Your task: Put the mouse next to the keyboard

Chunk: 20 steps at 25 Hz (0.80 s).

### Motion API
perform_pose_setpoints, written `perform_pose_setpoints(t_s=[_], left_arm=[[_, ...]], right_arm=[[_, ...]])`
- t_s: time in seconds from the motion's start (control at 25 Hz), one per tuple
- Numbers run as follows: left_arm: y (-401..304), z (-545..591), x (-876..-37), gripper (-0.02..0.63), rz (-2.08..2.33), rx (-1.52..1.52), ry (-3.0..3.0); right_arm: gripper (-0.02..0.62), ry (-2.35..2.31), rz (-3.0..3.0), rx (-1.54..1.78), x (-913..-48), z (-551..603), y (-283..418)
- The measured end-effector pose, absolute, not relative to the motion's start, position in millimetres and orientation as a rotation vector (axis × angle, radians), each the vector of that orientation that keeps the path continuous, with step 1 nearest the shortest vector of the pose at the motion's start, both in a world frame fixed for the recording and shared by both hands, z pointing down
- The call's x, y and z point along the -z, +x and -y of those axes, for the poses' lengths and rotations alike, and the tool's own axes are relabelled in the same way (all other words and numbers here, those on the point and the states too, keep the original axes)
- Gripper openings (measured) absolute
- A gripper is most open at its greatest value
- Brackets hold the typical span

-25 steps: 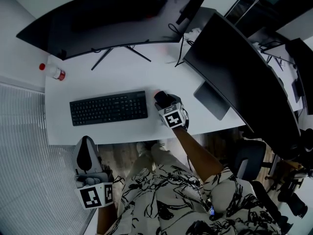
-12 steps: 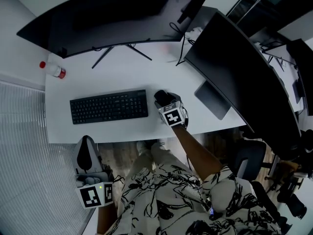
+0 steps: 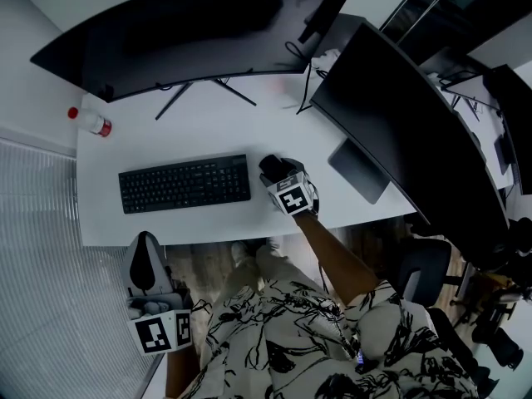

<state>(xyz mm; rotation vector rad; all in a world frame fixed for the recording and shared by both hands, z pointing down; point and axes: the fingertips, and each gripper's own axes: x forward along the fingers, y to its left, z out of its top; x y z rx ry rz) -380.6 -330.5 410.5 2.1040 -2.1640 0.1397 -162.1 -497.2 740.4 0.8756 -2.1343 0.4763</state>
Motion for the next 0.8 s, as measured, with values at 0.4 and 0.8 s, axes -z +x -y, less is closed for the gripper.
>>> perform_pose_setpoints(t_s=[0.4, 0.8], left_arm=[[-376.6, 329.7, -403.0, -0.002, 2.160, -0.101, 2.142], [-379.0, 329.2, -375.0, -0.002, 2.185, -0.029, 2.196]], right_arm=[[0.245, 0.856, 2.418, -0.382, -663.5, 490.9, -168.4], [0.006, 1.110, 2.603, -0.332, -572.7, 476.3, -131.2]])
